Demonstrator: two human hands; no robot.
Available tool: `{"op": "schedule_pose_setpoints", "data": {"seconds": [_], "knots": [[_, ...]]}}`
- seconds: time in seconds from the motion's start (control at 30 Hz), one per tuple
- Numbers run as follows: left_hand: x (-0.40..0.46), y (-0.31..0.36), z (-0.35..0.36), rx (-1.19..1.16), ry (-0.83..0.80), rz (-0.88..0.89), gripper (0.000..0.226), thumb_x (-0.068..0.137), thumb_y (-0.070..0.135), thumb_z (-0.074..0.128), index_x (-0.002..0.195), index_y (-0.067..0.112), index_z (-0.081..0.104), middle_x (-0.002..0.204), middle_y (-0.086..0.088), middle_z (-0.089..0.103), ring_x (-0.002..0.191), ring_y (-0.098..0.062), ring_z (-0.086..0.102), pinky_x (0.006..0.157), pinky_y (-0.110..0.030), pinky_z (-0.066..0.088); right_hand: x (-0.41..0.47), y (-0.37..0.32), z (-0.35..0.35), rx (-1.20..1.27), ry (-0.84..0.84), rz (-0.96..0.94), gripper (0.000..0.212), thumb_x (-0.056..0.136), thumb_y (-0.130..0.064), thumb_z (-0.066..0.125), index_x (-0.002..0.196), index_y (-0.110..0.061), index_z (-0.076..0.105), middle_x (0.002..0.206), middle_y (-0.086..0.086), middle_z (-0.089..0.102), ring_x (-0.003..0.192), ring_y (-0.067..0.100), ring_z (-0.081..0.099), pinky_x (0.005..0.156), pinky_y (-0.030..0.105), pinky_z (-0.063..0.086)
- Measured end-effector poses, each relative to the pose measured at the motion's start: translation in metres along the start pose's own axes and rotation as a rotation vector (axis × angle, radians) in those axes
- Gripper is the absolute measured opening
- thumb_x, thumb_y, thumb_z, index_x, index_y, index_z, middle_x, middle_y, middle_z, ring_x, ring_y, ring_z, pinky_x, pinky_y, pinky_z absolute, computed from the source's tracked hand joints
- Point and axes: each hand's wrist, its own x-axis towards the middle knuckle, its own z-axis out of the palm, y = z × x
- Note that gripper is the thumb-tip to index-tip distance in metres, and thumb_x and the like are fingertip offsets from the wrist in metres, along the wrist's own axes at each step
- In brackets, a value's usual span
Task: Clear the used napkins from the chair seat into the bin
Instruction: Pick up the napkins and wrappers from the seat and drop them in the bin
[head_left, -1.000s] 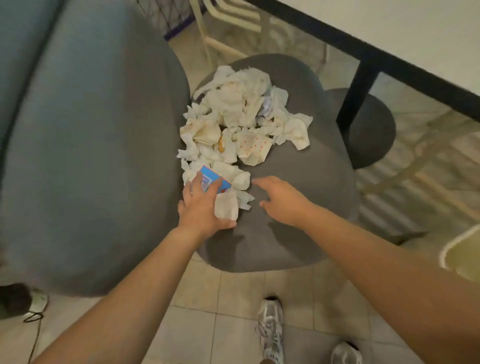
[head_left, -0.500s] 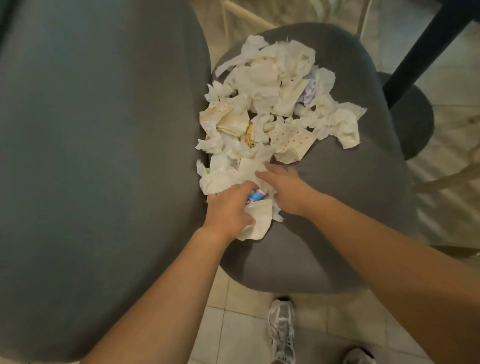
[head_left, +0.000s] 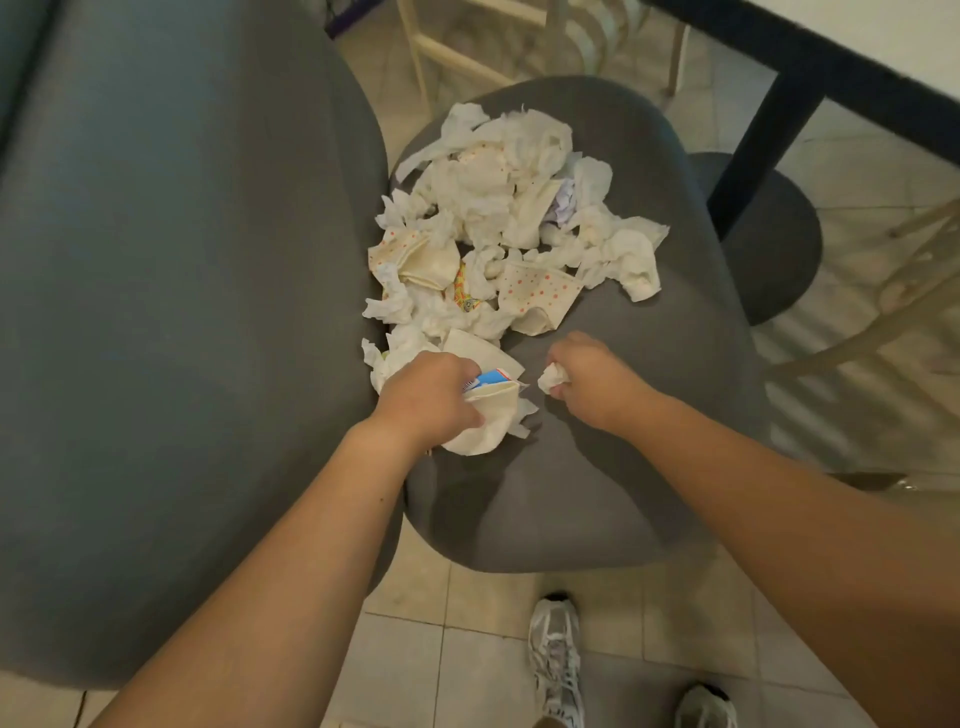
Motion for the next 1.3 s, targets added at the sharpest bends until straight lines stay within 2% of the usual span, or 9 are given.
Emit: {"op": "schedule_pose_setpoints", "data": {"seconds": [0.13,0.43,0.63,0.73,0.77,1.0,1.17,1.23,1.3], "knots": [[-0.012,0.035,-0.011,0.020,0.029,0.000,0.029,0.074,0.019,0.069,0.059,0.017,0.044,0.061,0.005,0.041,0.067,-0.020,0.044,0.049,-0.025,0.027,-0.034,0.018,-0.021,0.060,0.083,-0.054,0.029,0.089,-0.011,0.059,0.118,-0.005,0.054,0.122,0.014,0.047,0.113,0.029,0.049,0.092,0.035,0.042],[-0.043,0.149,-0.005,0.078,0.073,0.129,0.011,0.074,0.018,0.066,0.076,0.014,0.056,0.067,0.000,0.048,0.073,-0.025,0.050,0.054,-0.026,0.033,-0.133,0.089,-0.059,0.148,0.231,-0.021,0.027,0.089,-0.012,0.060,0.114,-0.005,0.055,0.121,0.014,0.048,0.111,0.030,0.049,0.090,0.032,0.040],[-0.065,0.238,0.018,0.109,-0.039,0.274,0.023,0.075,0.018,0.063,0.058,0.023,0.048,0.061,0.006,0.050,0.069,-0.020,0.055,0.052,-0.025,0.033,-0.214,0.151,-0.057,0.204,0.296,0.061,0.025,0.090,-0.013,0.057,0.114,-0.008,0.055,0.120,0.011,0.048,0.111,0.027,0.049,0.087,0.029,0.038],[-0.076,0.286,0.038,0.137,-0.129,0.379,0.002,0.078,0.018,0.061,0.076,0.018,0.061,0.076,-0.002,0.062,0.078,-0.022,0.061,0.064,-0.036,0.050,-0.258,0.191,-0.052,0.235,0.326,0.157,0.029,0.089,-0.015,0.057,0.118,-0.011,0.054,0.124,0.010,0.048,0.113,0.025,0.049,0.092,0.030,0.039],[-0.079,0.301,0.045,0.143,-0.142,0.405,0.007,0.079,0.018,0.061,0.083,0.013,0.063,0.083,-0.005,0.064,0.081,-0.024,0.062,0.071,-0.040,0.052,-0.271,0.205,-0.050,0.255,0.335,0.184,0.029,0.089,-0.014,0.058,0.117,-0.010,0.054,0.124,0.010,0.049,0.114,0.026,0.048,0.092,0.030,0.038],[-0.092,0.393,0.100,0.099,-0.168,0.659,0.010,0.083,0.024,0.064,0.074,0.026,0.059,0.075,0.006,0.060,0.075,-0.015,0.060,0.064,-0.033,0.048,-0.360,0.291,-0.020,0.396,0.409,0.437,0.046,0.089,-0.016,0.058,0.133,-0.014,0.044,0.133,0.008,0.045,0.121,0.027,0.048,0.097,0.033,0.041],[-0.096,0.431,0.131,0.200,-0.079,0.840,0.009,0.083,0.024,0.065,0.079,0.026,0.057,0.068,0.015,0.048,0.078,-0.012,0.047,0.073,-0.033,0.037,-0.390,0.325,0.013,0.431,0.275,0.529,0.057,0.088,-0.029,0.062,0.137,-0.009,0.040,0.135,0.011,0.046,0.124,0.027,0.046,0.102,0.034,0.040],[-0.096,0.439,0.144,0.227,-0.100,0.858,0.006,0.081,0.022,0.066,0.082,0.023,0.061,0.075,0.012,0.055,0.084,-0.014,0.052,0.082,-0.036,0.041,-0.393,0.331,0.024,0.440,0.262,0.548,0.053,0.089,-0.029,0.061,0.135,-0.008,0.044,0.135,0.011,0.047,0.123,0.027,0.047,0.101,0.034,0.041],[-0.095,0.438,0.152,0.275,-0.129,0.858,0.021,0.079,0.017,0.067,0.098,0.024,0.063,0.096,0.007,0.063,0.099,-0.015,0.056,0.087,-0.031,0.040,-0.392,0.334,0.031,0.438,0.289,0.572,0.047,0.092,-0.023,0.057,0.135,-0.009,0.045,0.136,0.010,0.048,0.121,0.028,0.050,0.100,0.034,0.042]]}}
